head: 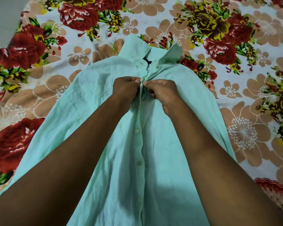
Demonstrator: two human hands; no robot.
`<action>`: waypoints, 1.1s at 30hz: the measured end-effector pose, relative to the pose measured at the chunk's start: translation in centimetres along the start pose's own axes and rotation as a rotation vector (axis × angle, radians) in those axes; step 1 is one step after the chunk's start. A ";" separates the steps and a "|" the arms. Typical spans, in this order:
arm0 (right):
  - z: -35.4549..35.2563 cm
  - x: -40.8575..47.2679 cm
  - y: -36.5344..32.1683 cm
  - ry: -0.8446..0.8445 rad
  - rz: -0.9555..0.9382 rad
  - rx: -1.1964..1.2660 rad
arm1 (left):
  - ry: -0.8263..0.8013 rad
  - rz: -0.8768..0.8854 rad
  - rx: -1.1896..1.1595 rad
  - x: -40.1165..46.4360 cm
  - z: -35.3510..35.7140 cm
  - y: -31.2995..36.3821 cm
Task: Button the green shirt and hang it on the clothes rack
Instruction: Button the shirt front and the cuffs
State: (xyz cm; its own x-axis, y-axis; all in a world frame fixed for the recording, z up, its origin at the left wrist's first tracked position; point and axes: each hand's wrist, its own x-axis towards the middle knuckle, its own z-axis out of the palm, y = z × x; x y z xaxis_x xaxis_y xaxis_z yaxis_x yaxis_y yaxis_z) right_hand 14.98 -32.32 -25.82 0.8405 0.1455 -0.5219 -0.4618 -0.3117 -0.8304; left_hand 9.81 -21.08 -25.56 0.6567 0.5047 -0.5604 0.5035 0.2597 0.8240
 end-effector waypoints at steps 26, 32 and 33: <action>-1.1 0.1 0.0 -0.146 -0.011 -0.031 | -0.023 0.123 0.067 -0.2 0.1 -0.5; -1.0 0.2 0.0 -0.131 -0.025 -0.057 | 0.072 0.166 0.102 0.1 0.6 -1.5; -0.9 0.3 0.1 -0.123 -0.019 -0.057 | 0.084 0.176 0.112 0.0 0.6 -1.6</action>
State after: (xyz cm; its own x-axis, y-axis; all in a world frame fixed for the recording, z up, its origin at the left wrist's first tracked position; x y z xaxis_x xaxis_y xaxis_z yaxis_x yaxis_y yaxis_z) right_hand 15.48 -33.16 -25.89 0.8064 0.2644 -0.5290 -0.4263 -0.3601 -0.8298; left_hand 9.36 -22.01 -26.99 0.6932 0.6021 -0.3963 0.4477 0.0713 0.8914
